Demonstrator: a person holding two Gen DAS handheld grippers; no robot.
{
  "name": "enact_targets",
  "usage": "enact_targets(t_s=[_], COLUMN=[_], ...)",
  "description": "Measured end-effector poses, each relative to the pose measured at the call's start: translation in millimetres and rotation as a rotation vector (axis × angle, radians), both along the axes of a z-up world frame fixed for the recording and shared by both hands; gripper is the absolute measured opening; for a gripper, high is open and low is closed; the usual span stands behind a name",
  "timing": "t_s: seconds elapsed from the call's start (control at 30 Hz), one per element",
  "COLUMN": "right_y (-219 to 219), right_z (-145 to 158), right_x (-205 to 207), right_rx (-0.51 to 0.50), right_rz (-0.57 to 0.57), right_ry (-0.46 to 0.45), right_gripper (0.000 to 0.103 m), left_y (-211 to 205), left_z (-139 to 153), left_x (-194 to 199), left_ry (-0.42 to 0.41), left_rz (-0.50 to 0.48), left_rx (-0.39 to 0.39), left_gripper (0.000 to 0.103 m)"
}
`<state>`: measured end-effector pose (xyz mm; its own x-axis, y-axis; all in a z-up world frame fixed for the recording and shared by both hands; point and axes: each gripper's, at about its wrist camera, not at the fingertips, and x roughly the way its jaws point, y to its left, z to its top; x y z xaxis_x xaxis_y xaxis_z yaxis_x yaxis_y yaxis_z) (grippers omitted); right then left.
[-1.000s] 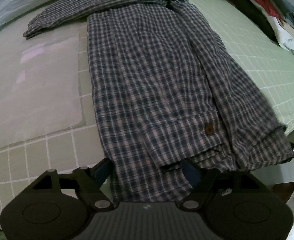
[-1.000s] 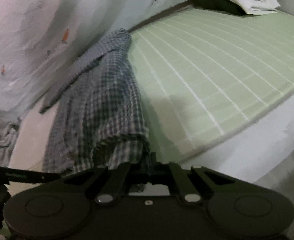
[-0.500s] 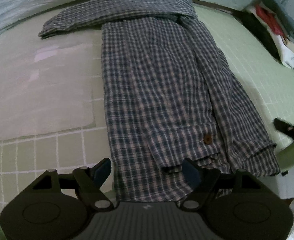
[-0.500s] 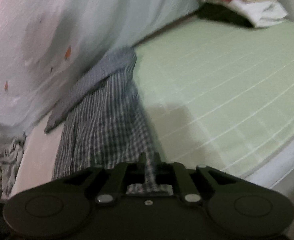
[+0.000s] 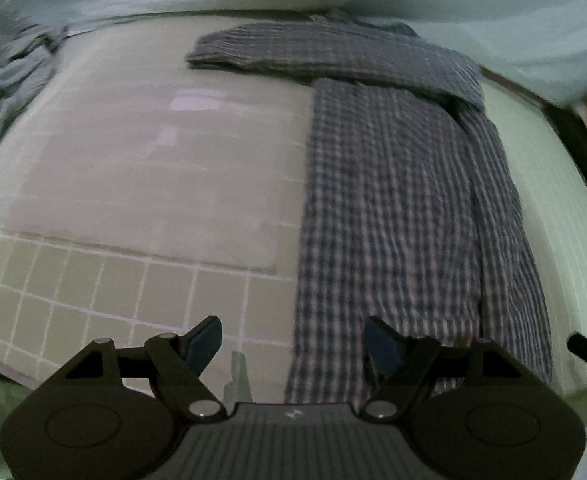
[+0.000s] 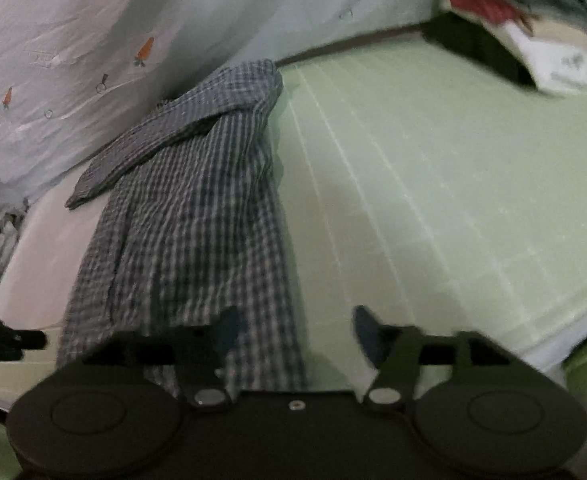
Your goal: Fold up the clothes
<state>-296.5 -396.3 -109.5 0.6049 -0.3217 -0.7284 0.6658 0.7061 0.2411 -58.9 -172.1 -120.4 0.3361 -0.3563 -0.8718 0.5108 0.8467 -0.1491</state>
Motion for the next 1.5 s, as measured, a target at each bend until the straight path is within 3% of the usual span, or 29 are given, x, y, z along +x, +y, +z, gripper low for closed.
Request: enact_targets(t_s=[0.1,0.17,0.37,0.63,0.87,1.07,1.27,1.37,1.43,1.5], right_y=[-11,-19,-32,-26,-18,-21,-26,-26,-26,-27], right_z=[0,-2,-3,-1,-20,-34,-36,-34,-35,-36], right_x=[3,9,46,104,142,164,184,194,197,197], right_rx=[-0.012,-0.013,-0.008,-0.034,-0.056,-0.045,-0.082,-0.099,-0.105,-0.103], right_rz=[0.013,-0.002,-0.053,-0.113,-0.203,-0.26,-0.303,-0.293,-0.286,-0.284], right_ry=[0.003,-0.006,-0.032,-0.004,0.073,0.183,0.225,0.257,0.262,0.26], right_gripper=[0.087,0.099,0.1,0.101,0.101,0.101,0.102,0.102,0.102,0.102], left_y=[3,5,15,2,-38,-70,-87,-95,-102,-107], left_z=[5,9,17,20,1,-13,-34,-36,-38,-39], left_x=[7,14,49,145,245,318,358,356,352,345], left_ry=[-0.024,-0.04,-0.048,-0.091,-0.087,-0.056,0.003,-0.039,-0.084,-0.135], left_rz=[0.054,0.089,0.138,0.128,0.059,0.084,0.143,0.107,0.074,0.063], left_rx=[-0.009,-0.017,-0.031,-0.042,-0.044,-0.06,-0.109,-0.099,-0.074,-0.044], left_gripper=[0.079,0.079,0.08,0.081,0.081,0.082,0.083,0.083,0.077,0.053])
